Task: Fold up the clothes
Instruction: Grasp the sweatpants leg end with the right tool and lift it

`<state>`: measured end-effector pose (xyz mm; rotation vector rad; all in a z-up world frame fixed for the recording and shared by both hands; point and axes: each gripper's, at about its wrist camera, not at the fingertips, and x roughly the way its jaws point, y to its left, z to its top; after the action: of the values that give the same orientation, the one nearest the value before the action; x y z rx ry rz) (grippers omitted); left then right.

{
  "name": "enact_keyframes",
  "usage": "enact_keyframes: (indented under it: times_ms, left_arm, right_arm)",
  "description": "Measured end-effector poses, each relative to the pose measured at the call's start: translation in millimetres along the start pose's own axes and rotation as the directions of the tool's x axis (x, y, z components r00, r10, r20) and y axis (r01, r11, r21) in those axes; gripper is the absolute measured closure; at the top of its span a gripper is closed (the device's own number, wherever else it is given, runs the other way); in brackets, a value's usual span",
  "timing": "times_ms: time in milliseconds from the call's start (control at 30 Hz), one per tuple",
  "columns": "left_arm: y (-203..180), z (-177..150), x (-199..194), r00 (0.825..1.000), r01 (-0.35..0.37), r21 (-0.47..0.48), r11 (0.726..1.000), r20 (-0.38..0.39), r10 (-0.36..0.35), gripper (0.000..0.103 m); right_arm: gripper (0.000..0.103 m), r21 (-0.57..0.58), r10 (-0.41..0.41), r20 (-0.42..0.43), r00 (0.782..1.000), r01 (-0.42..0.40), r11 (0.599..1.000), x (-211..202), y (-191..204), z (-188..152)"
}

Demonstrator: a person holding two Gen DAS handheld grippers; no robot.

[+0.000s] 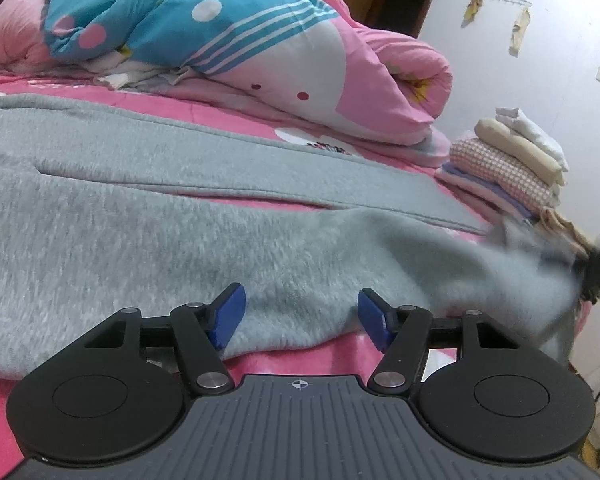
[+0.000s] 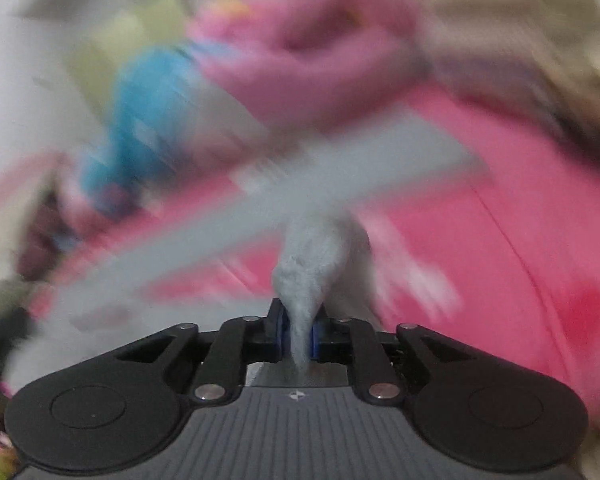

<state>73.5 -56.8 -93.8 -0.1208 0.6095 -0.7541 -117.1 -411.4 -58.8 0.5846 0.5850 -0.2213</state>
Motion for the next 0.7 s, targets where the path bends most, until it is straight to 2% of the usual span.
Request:
enact_keyframes:
  times_ms: [67,133,167,233,367,433,467,500,533,567,600,633,700]
  left_arm:
    - [-1.1,-2.1,-0.3,1.0,-0.003,0.016,1.0,0.003,0.003,0.04]
    - [-2.0,-2.8,0.5,1.0,-0.008,0.026,1.0,0.004,0.008,0.04]
    - [-2.3,-3.3,0.5,1.0,-0.009,0.029,1.0,0.005,0.009,0.04]
    - [-2.9,-3.3,0.9,1.0,-0.012,0.033,0.999,0.005,0.012,0.04]
    - [-4.4,-3.1,1.8,1.0,-0.018,0.043,0.999,0.005,0.018,0.039]
    - [-4.4,-3.1,2.1,1.0,-0.018,0.044,0.999,0.005,0.018,0.039]
    - [-4.3,-3.1,2.3,1.0,-0.017,0.044,0.999,0.005,0.017,0.039]
    - [-4.3,-3.1,2.4,1.0,-0.017,0.045,0.999,0.005,0.017,0.039]
    - [-4.2,-3.1,2.5,1.0,-0.017,0.045,0.999,0.005,0.016,0.039]
    - [-4.1,-3.1,2.6,1.0,-0.016,0.045,0.999,0.005,0.016,0.039]
    - [-3.7,-2.9,2.9,1.0,-0.015,0.042,0.999,0.005,0.015,0.039]
    - [-3.2,-2.6,3.2,1.0,-0.013,0.038,0.999,0.005,0.013,0.039]
    - [-2.9,-2.0,3.4,1.0,-0.011,0.031,0.999,0.007,0.01,0.039]
  right_arm:
    - [0.081,0.085,0.045,-0.001,0.999,-0.045,0.995,-5.1,-17.2,-8.4]
    - [0.074,0.109,0.061,0.025,0.998,-0.063,0.992,-14.3,-20.9,0.7]
    - [0.061,0.102,0.056,0.042,0.998,-0.06,0.993,-17.4,-20.1,7.8]
    - [0.048,0.081,0.044,0.07,0.997,-0.05,0.995,-19.8,-17.8,25.8]
    - [0.012,0.078,0.035,0.025,0.999,-0.037,0.996,8.4,-14.6,59.4]
    - [0.009,0.093,0.029,-0.055,0.998,-0.024,0.995,35.3,-18.6,71.8]
    - [0.013,0.099,0.022,-0.116,0.993,-0.011,0.995,51.4,-19.7,74.4]
    - [0.022,0.108,0.019,-0.177,0.984,0.0,0.994,65.6,-21.7,75.9]
    - [0.059,0.117,0.03,-0.22,0.975,-0.005,0.993,75.6,-22.8,78.2]
    - [0.082,0.126,0.042,-0.261,0.964,-0.009,0.992,85.6,-23.8,80.5]
    - [0.087,0.132,0.053,-0.29,0.956,-0.015,0.991,93.1,-23.5,83.9]
    - [0.092,0.117,0.062,-0.251,0.966,-0.034,0.993,88.0,-16.8,92.4]
    - [0.093,0.084,0.087,-0.165,0.982,-0.074,0.994,75.9,-2.9,109.9]
